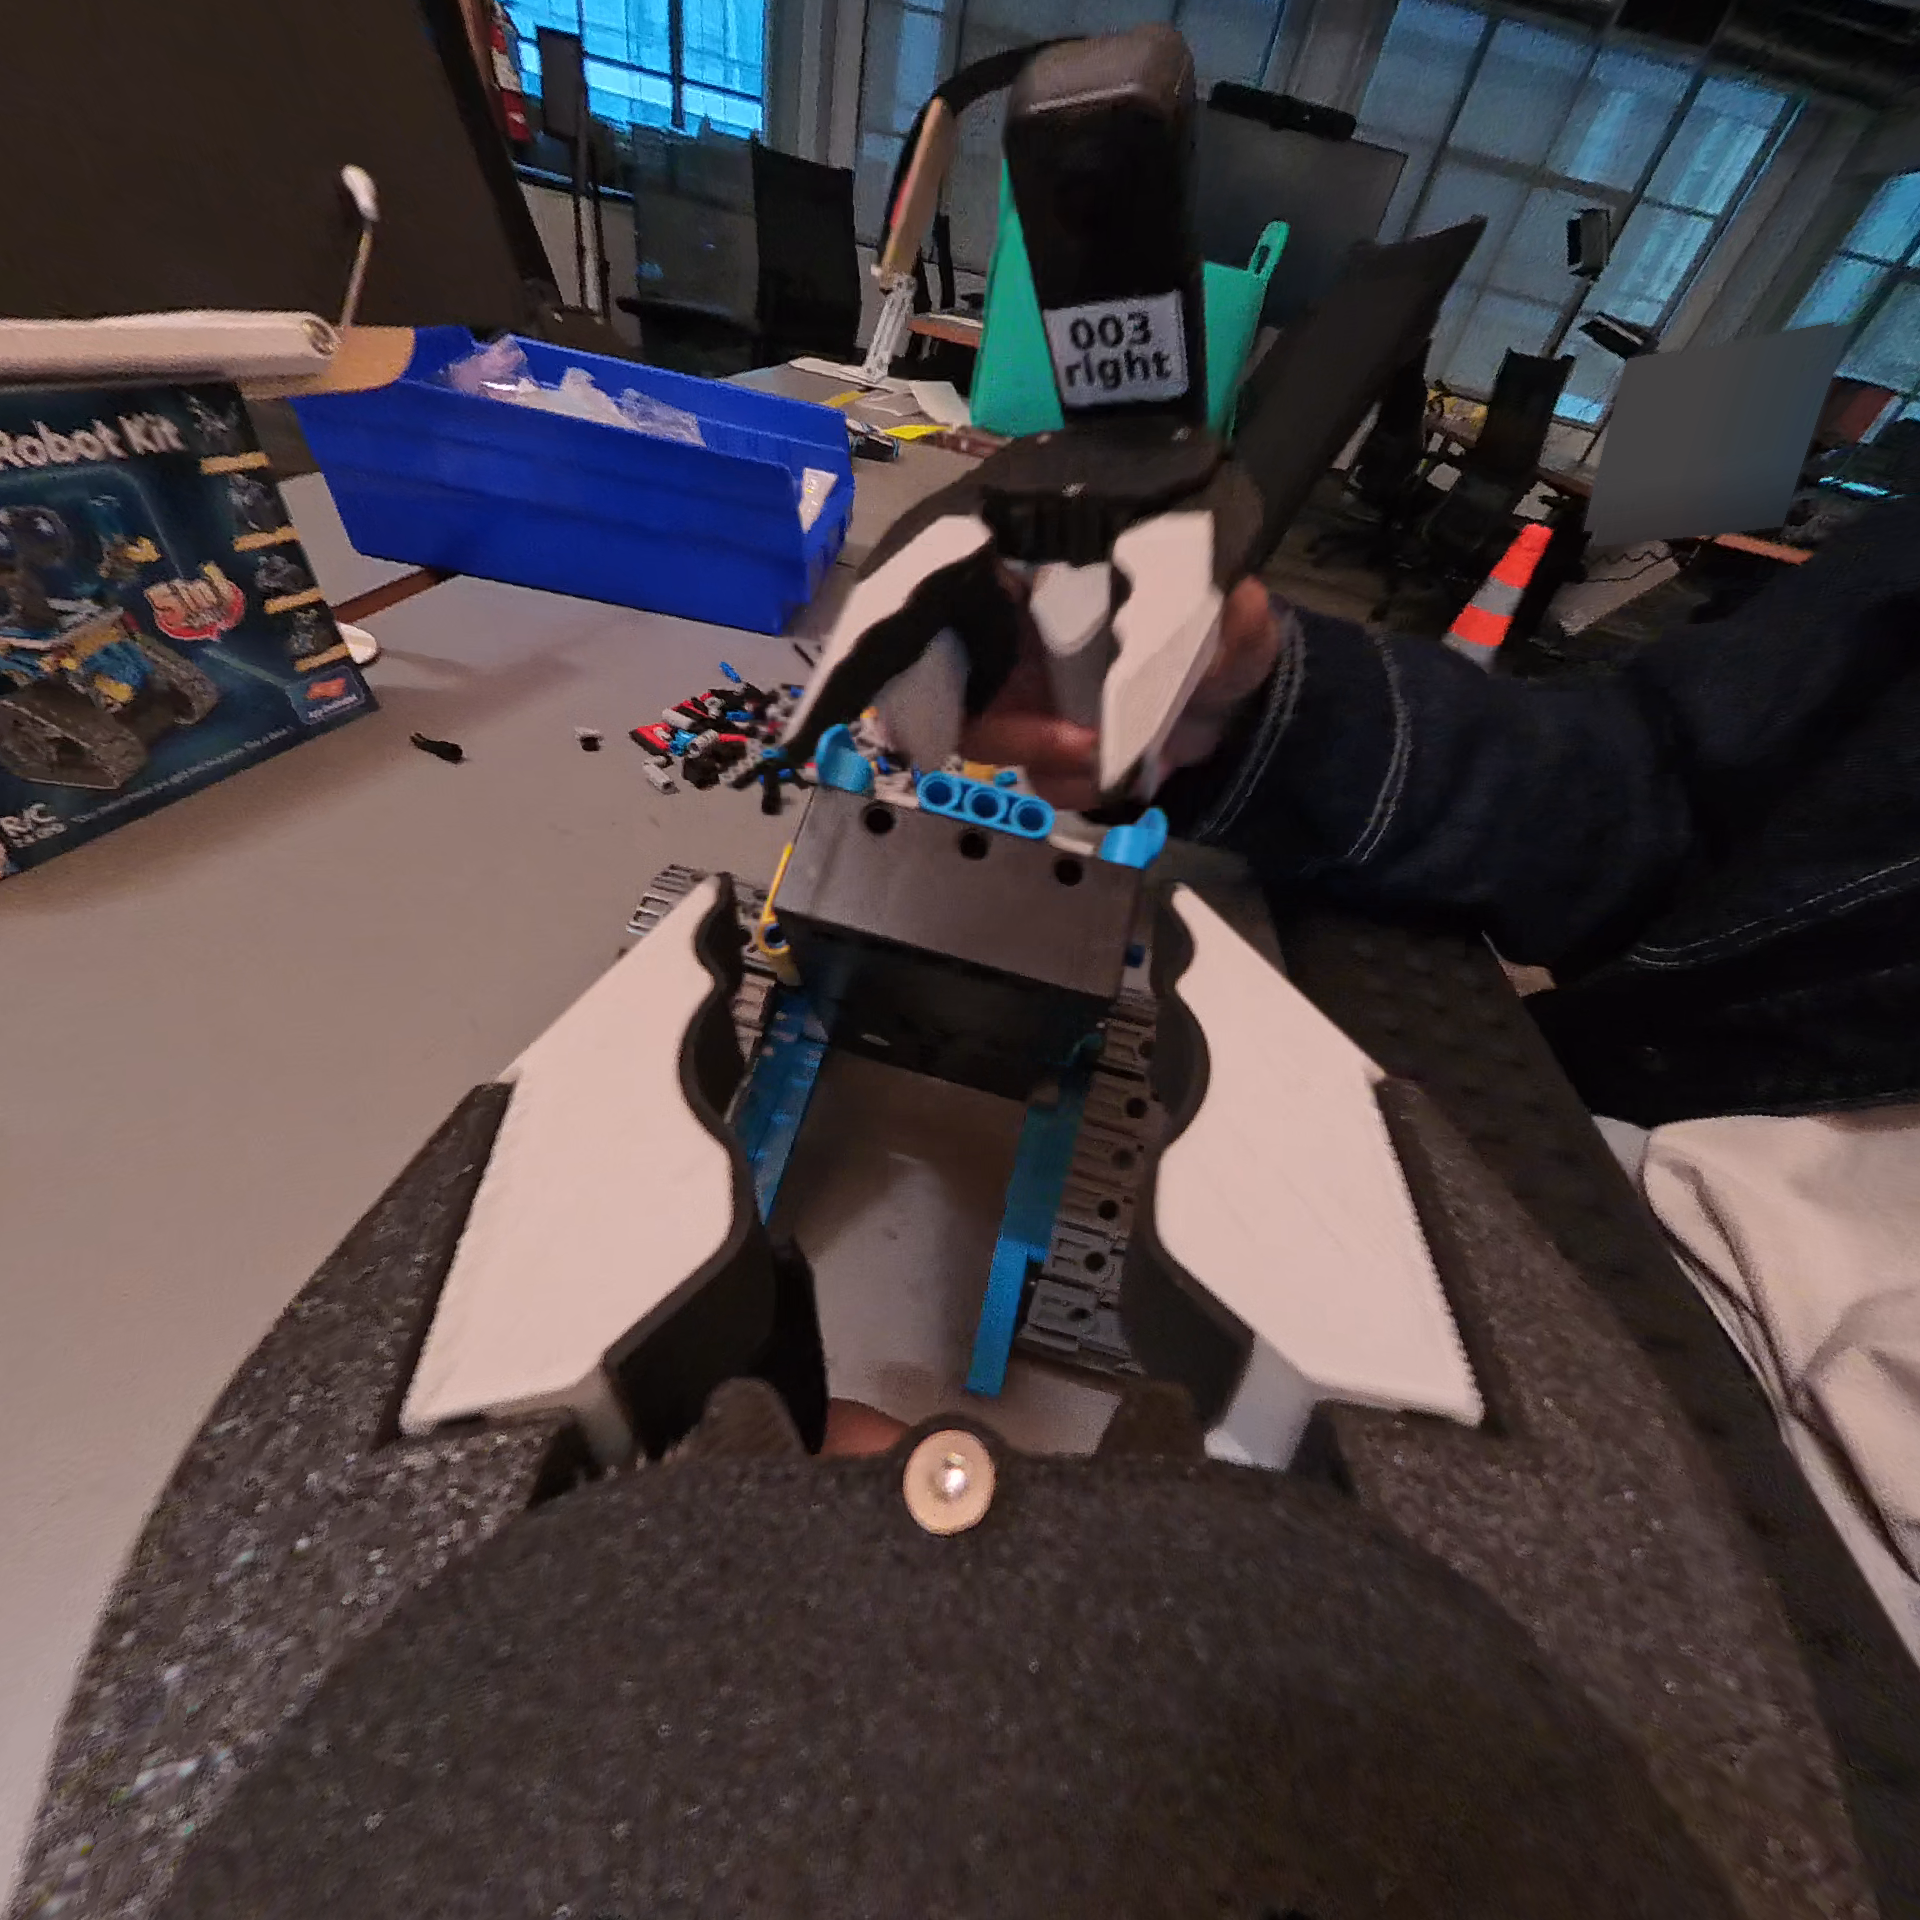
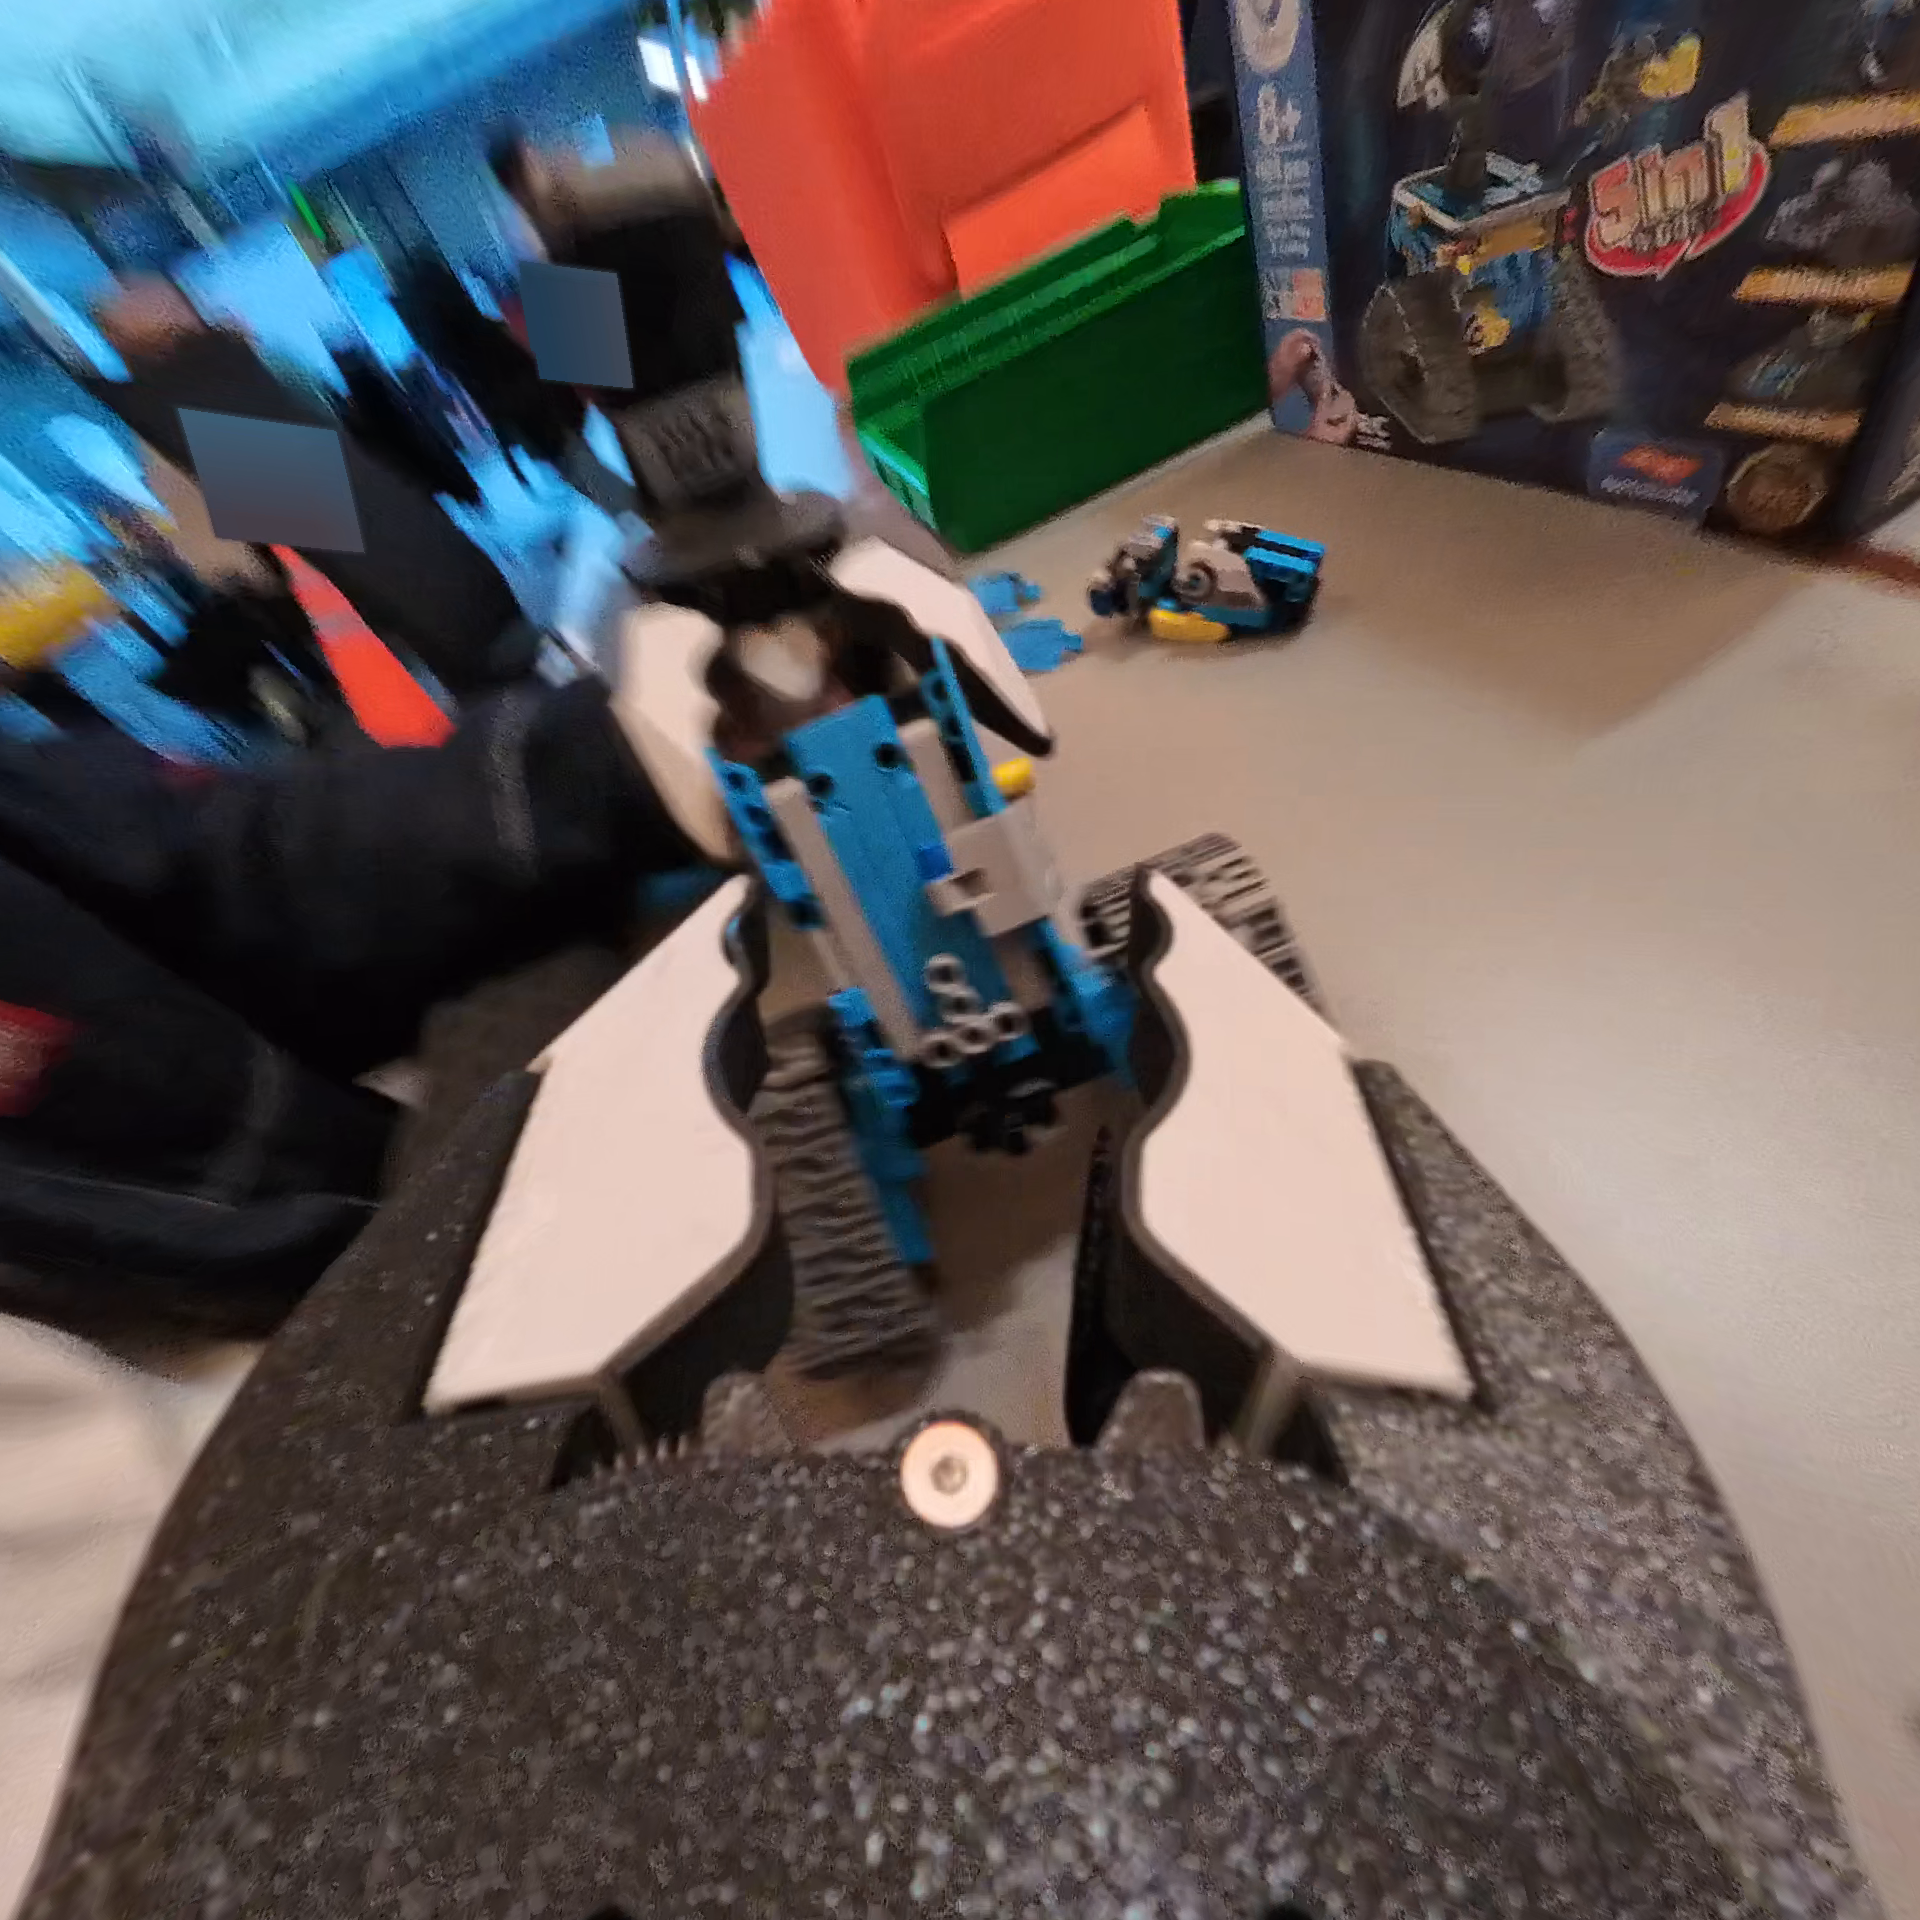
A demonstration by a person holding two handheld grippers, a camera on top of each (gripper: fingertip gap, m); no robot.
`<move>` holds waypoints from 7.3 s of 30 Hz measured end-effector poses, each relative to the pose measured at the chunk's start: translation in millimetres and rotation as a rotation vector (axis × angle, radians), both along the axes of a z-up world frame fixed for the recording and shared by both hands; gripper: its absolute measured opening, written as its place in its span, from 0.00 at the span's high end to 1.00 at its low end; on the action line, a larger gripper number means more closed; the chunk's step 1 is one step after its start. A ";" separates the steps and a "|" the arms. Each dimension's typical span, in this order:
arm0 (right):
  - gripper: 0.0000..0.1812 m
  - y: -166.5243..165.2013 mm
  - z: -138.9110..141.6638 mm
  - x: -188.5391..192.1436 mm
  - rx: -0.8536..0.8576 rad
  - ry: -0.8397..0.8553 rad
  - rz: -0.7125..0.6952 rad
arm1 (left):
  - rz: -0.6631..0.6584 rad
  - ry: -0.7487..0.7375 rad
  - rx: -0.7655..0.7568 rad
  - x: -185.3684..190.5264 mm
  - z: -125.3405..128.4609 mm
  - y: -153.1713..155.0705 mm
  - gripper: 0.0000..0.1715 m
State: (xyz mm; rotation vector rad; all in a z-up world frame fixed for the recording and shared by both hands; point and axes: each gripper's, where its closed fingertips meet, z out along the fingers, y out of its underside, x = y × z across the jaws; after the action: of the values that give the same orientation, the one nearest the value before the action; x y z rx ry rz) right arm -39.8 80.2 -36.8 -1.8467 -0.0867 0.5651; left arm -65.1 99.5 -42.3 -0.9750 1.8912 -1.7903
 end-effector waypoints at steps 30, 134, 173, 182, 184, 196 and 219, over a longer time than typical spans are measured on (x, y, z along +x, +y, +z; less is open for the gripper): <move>0.91 -33.5 -13.8 -28.7 -0.643 0.416 0.042 | 0.245 -0.060 0.245 12.8 -0.3 -29.9 0.64; 0.87 0.4 -16.8 -42.9 -0.043 0.371 0.398 | -0.280 0.176 -0.174 -31.5 -1.7 -17.0 0.73; 0.88 -38.0 -66.0 -33.2 -0.202 -0.103 0.395 | -0.029 0.149 -0.232 -6.9 -0.9 45.1 0.74; 0.81 -17.5 -41.6 -0.1 -0.082 -0.101 0.201 | -0.068 0.159 -0.259 -9.8 -0.2 40.7 0.75; 0.82 0.0 -15.6 3.3 0.031 0.064 0.145 | -0.079 0.160 -0.263 -9.7 0.0 36.6 0.75; 0.96 29.6 -8.6 -23.9 0.057 0.284 0.238 | -0.119 0.163 -0.259 -10.6 -0.5 20.0 0.75; 1.00 25.2 -13.4 -26.1 0.064 0.109 0.260 | -0.166 0.146 -0.221 -15.6 -1.8 16.3 0.75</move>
State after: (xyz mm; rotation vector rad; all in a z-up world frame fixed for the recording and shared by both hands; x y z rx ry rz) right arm -65.8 105.4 -50.3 -1.7508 -0.2723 0.8332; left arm -80.7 115.8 -44.1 -1.0768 1.9408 -2.1133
